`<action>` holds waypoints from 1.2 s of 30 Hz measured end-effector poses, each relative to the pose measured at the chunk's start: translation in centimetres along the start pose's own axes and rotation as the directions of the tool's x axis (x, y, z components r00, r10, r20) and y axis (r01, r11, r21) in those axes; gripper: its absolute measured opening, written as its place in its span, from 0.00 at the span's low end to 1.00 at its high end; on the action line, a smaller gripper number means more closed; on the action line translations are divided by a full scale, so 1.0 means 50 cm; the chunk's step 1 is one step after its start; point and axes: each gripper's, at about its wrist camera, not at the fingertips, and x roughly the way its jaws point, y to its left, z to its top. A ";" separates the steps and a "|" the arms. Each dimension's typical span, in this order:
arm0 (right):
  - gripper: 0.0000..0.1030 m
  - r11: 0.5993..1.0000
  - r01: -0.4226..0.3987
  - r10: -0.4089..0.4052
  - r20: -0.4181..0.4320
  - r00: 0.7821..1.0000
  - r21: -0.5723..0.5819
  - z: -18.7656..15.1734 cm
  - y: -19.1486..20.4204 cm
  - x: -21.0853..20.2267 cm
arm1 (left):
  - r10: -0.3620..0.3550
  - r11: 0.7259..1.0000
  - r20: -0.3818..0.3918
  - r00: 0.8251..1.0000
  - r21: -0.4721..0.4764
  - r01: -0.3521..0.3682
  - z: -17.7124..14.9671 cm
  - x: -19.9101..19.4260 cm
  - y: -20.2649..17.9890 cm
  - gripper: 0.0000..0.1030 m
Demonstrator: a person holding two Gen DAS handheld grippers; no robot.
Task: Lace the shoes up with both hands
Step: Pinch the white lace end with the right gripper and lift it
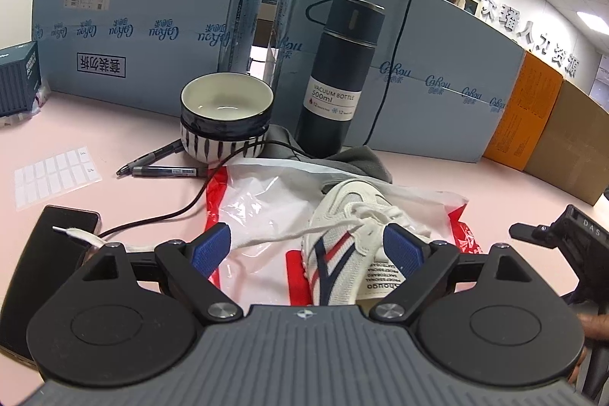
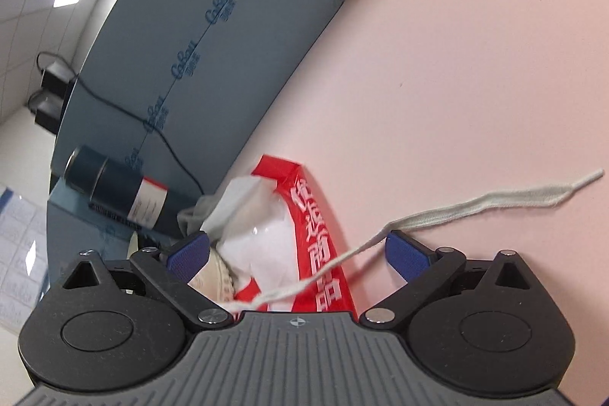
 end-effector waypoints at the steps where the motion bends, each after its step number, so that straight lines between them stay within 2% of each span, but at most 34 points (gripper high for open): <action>1: 0.88 1.000 0.005 -0.005 0.005 1.000 0.008 0.003 -0.003 0.000 | 0.001 1.000 0.000 1.000 -0.001 -0.001 0.000 0.000 0.002 0.84; 3: 0.49 0.999 0.037 -0.037 0.003 0.999 0.032 0.005 -0.011 0.003 | 0.003 1.000 0.000 1.000 -0.003 -0.003 0.000 -0.001 0.007 0.84; 6: 0.24 0.994 0.054 -0.054 -0.003 0.999 0.090 0.009 -0.036 0.003 | 0.005 1.000 -0.003 1.000 -0.010 -0.005 0.001 -0.001 0.015 0.84; 9: 0.12 0.992 0.052 -0.051 -0.009 0.999 0.112 0.012 -0.051 0.000 | 0.003 1.000 -0.004 1.000 -0.015 -0.003 0.001 0.001 0.018 0.84; 13: 0.07 0.997 0.016 -0.016 0.005 1.000 0.072 0.018 -0.038 -0.007 | -0.002 1.000 -0.009 1.000 -0.010 0.002 0.001 0.003 0.019 0.84; 17: 0.06 0.993 -0.050 0.053 0.018 0.998 -0.108 0.033 0.030 -0.013 | -0.008 1.000 -0.009 1.000 -0.005 0.007 0.000 0.001 0.019 0.84; 20: 0.06 0.940 -0.134 0.134 -0.021 0.991 -0.315 0.039 0.115 -0.003 | -0.011 1.000 -0.014 1.000 -0.002 0.011 0.000 0.000 0.020 0.84; 22: 0.06 0.857 -0.195 0.181 -0.075 0.981 -0.477 0.036 0.180 0.011 | -0.010 1.000 -0.014 1.000 0.001 0.010 -0.001 -0.002 0.020 0.84; 24: 0.06 0.717 -0.247 0.203 -0.143 0.969 -0.652 0.022 0.253 0.025 | -0.008 1.000 -0.014 1.000 0.001 0.008 -0.002 -0.005 0.020 0.84; 25: 0.06 0.630 -0.280 0.207 -0.191 0.959 -0.724 0.013 0.287 0.033 | -0.007 1.000 -0.014 1.000 0.000 0.007 -0.002 -0.006 0.021 0.84; 27: 0.06 0.418 -0.391 0.184 -0.345 0.920 -0.820 -0.022 0.344 0.052 | -0.004 1.000 -0.015 1.000 -0.003 0.004 -0.003 -0.008 0.023 0.84; 28: 0.06 0.308 -0.440 0.144 -0.416 0.898 -0.844 -0.042 0.367 0.064 | -0.003 1.000 -0.014 1.000 -0.005 0.002 -0.004 -0.010 0.023 0.84; 30: 0.06 0.120 -0.502 -0.031 -0.509 0.860 -0.856 -0.096 0.385 0.092 | -0.001 1.000 -0.012 1.000 -0.008 0.001 -0.006 -0.014 0.025 0.84; 32: 0.07 0.031 -0.501 -0.171 -0.499 0.850 -0.865 -0.123 0.379 0.114 | 0.004 1.000 -0.005 1.000 -0.008 -0.004 -0.008 -0.022 0.027 0.84; 36: 0.07 0.023 -0.498 -0.209 -0.491 0.846 -0.867 -0.106 0.374 0.105 | 0.022 0.999 -0.005 1.000 -0.031 -0.023 -0.013 -0.033 0.036 0.84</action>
